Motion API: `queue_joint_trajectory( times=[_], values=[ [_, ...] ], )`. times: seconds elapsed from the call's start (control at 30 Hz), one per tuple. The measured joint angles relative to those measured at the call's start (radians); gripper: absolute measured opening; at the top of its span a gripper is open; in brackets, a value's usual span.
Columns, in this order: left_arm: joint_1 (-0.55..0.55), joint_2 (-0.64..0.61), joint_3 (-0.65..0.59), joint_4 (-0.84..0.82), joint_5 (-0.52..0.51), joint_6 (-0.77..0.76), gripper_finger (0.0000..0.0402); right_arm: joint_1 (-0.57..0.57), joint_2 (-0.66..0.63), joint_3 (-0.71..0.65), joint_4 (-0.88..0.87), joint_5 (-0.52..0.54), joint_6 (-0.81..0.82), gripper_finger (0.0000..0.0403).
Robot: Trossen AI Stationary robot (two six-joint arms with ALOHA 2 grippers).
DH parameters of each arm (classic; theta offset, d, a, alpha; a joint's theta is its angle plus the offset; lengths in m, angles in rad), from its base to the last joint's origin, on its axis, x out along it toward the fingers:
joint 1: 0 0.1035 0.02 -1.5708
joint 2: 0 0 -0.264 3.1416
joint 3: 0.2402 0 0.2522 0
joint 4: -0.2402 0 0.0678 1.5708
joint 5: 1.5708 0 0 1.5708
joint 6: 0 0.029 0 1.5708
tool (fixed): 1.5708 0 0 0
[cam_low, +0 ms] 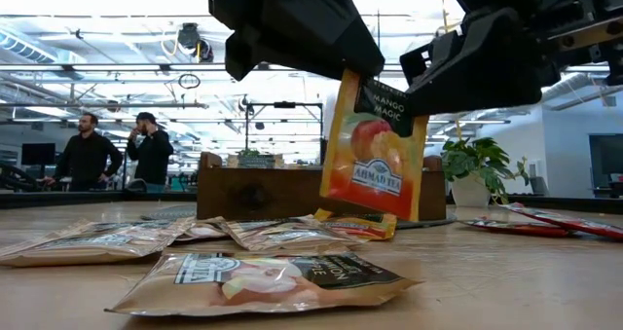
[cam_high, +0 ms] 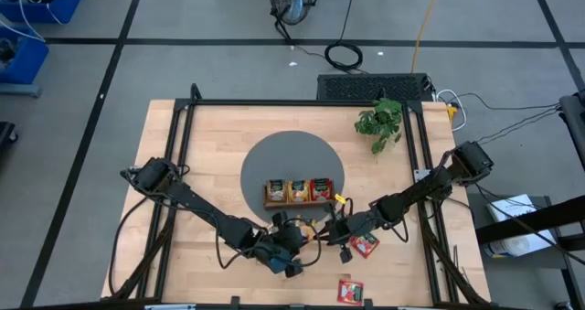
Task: Pick & Place Tea
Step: Put the top yellow tea bag into the middle section of the wooden organizer
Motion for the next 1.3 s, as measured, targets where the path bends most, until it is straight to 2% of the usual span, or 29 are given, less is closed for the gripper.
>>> queue_joint_trajectory(
  times=[0.3,0.5,0.7,0.83,0.97,1.13,1.3],
  values=[
    [-0.011,-0.023,-0.001,-0.03,0.02,0.043,0.0111,-0.005,0.0,0.0,-0.016,0.002,0.002,0.0],
    [-0.111,-0.094,-0.001,-0.036,-0.023,0.073,0.0122,-0.026,0.0,0.0,-0.075,0.03,0.006,0.0],
    [-0.237,-0.098,-0.015,-0.063,-0.163,0.088,0.0099,-0.04,-0.02,0.0,-0.086,0.029,-0.004,0.0],
    [-0.29,-0.054,-0.059,-0.06,-0.256,0.077,0.0078,-0.054,-0.091,0.0,-0.097,0.026,0.002,0.0],
    [-0.302,-0.007,-0.11,0.009,-0.324,0.06,0.005,-0.087,-0.182,0.017,-0.176,0.024,-0.005,0.0],
    [-0.269,0.018,-0.151,0.051,-0.297,0.064,0.0006,-0.16,-0.228,0.154,-0.438,0.026,0.0,0.0],
    [-0.249,0.017,-0.167,0.048,-0.257,0.022,0.0023,-0.251,-0.189,0.319,-0.664,0.022,-0.061,0.0]
  ],
)
